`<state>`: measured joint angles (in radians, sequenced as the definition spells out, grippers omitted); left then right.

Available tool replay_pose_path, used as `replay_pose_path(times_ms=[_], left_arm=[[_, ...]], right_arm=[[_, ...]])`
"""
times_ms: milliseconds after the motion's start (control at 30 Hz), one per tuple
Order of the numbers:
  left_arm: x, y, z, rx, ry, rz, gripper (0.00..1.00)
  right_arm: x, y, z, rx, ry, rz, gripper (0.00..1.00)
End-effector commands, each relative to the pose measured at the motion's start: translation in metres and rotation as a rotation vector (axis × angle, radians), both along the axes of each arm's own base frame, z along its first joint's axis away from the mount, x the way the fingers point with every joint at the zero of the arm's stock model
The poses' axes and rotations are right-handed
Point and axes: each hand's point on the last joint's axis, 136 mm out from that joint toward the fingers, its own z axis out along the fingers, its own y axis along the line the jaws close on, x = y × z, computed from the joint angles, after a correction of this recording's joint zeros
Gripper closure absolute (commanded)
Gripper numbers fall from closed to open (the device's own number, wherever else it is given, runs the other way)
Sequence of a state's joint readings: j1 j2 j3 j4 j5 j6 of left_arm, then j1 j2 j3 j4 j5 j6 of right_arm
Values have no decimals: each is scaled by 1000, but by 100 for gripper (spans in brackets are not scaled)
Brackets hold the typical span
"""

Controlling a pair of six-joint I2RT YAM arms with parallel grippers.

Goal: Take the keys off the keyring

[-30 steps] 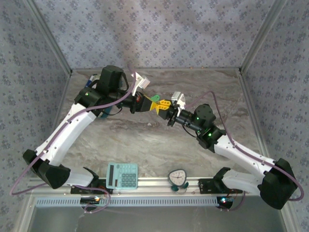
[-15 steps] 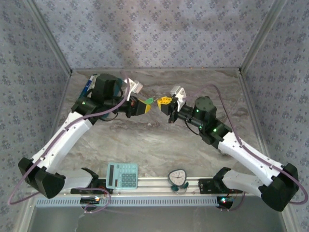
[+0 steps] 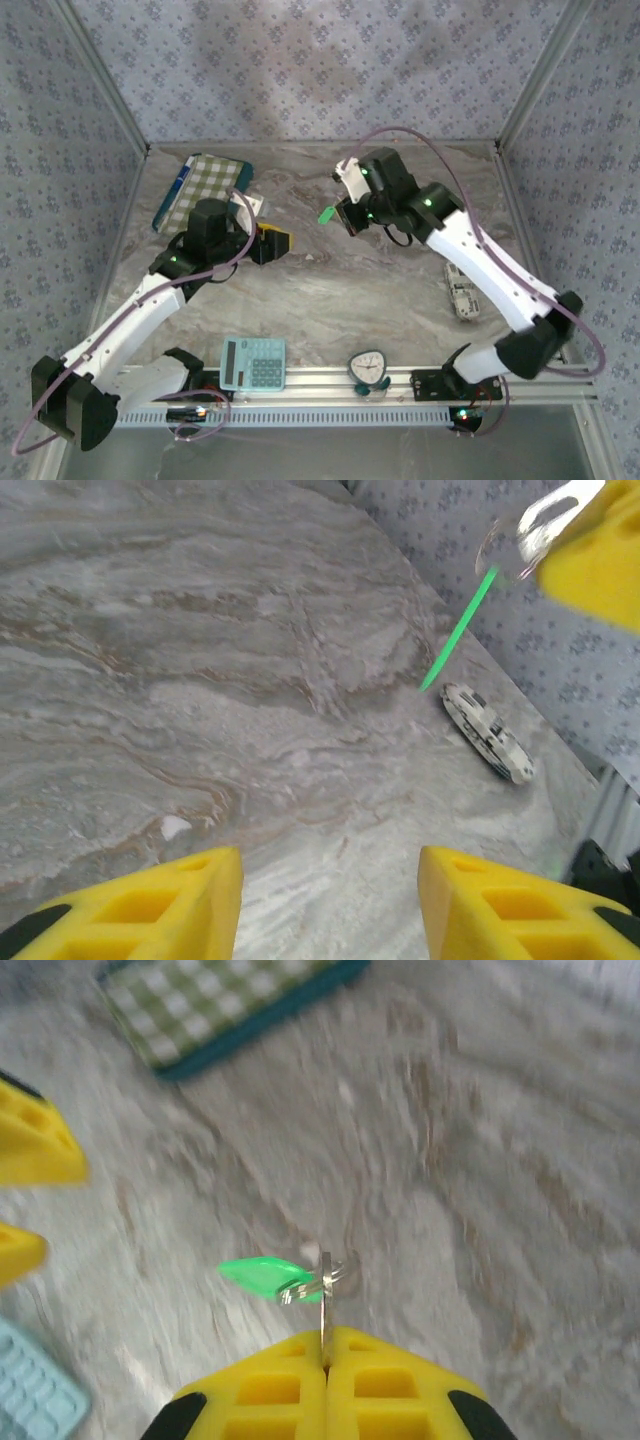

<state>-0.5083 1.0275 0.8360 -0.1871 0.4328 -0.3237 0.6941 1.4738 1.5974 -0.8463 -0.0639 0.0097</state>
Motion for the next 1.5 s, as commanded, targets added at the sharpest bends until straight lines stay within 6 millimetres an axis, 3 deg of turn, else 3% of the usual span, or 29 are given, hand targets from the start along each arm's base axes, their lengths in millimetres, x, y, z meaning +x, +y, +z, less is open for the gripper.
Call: replay_pose_path(times_ms=[0,167,467,700,1033,1467], left_arm=[[11,3,18,-64,-80,56,48],[0,-2,29,-195,-164,12,43],[-29,-8,58,-251,-458,-89,44],[-51,-35,77,-229,-513,-252,66],[-57,-52,78,-216,-514,-313,67],[-56,-61,80,-193,-534,-326,63]], right_arm=[[-28,-20,-34,-226,190,18,100],[-39,-4,-35,-251,241,106,100],[-58,24,1,-94,172,286,100],[-66,32,11,-51,129,344,100],[-74,37,34,24,65,380,100],[-76,38,33,15,61,377,100]])
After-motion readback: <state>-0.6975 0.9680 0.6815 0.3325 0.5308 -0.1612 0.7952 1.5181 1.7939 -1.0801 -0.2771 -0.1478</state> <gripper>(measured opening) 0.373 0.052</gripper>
